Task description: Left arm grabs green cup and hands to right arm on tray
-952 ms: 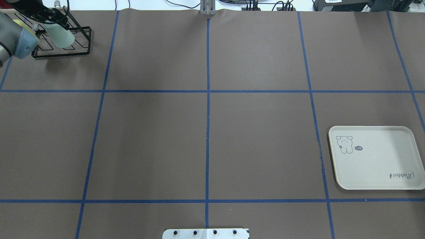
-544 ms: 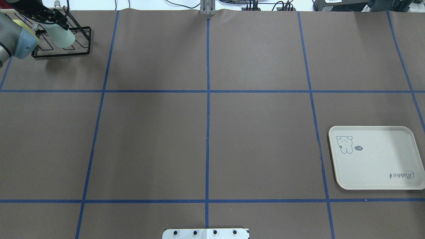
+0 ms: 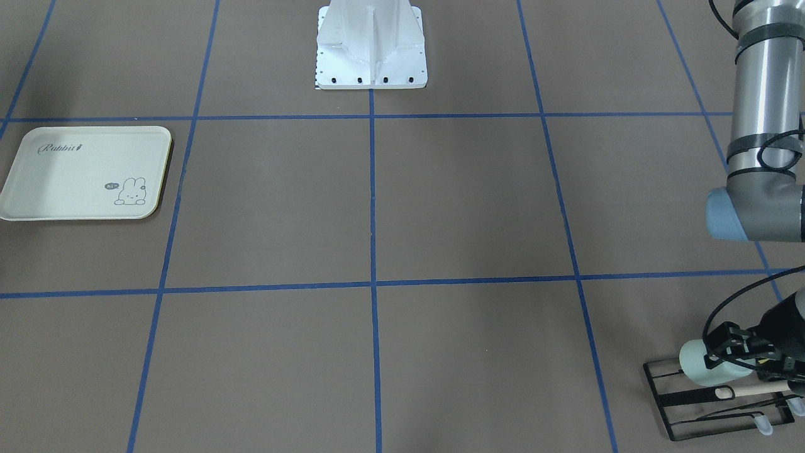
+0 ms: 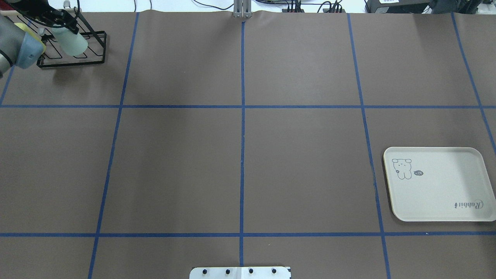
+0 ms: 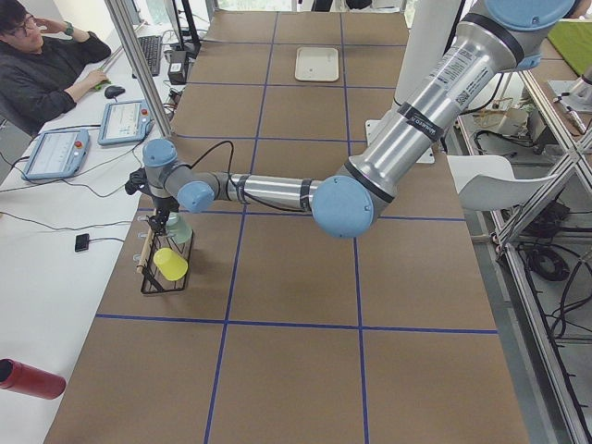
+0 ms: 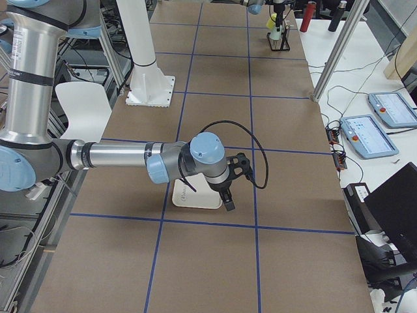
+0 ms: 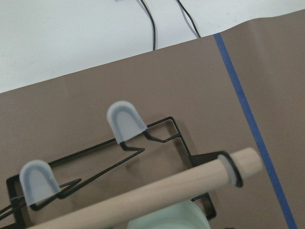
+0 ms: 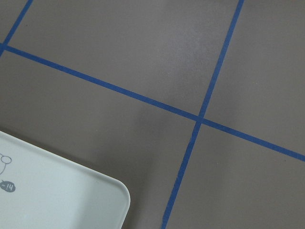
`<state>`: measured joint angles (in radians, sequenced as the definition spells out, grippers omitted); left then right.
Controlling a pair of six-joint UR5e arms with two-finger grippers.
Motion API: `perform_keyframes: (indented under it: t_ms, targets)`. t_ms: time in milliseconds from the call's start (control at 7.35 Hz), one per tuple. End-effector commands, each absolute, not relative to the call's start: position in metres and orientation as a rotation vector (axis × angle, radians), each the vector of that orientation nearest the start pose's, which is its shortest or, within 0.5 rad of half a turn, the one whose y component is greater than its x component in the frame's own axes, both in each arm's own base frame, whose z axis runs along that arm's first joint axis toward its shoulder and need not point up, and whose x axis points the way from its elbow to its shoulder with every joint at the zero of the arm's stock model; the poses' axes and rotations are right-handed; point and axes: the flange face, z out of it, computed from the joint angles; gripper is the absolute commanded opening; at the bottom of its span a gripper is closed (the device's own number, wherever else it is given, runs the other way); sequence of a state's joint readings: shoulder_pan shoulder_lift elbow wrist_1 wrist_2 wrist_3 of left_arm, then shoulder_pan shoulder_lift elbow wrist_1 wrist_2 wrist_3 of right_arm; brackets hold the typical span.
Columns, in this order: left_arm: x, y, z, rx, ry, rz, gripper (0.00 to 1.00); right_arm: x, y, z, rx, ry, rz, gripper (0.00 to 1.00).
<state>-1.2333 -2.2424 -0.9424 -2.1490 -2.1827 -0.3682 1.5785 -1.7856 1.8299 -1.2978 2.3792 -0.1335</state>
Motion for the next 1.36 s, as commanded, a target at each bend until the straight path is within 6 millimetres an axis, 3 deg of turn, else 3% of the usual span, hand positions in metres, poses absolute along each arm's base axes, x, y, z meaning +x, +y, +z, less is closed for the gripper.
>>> perform_keyframes:
  t_ms: [0, 1088, 1224]
  targets:
    - [0.1872, -0.7654, 0.4886, 0.362, 0.754, 0.158, 0.82, 0.0645, -0.4169, 0.5953, 0.355, -0.78, -0.246, 1.0]
    - [0.1885, -0.7562, 0.4939, 0.355, 0.764, 0.162, 0.81, 0.0645, -0.4176, 0.5947, 0.356, -0.78, -0.245, 1.0]
    - [0.1885, -0.7562, 0.4939, 0.355, 0.764, 0.161, 0.67, 0.0645, -0.4176, 0.5947, 0.356, -0.78, -0.245, 1.0]
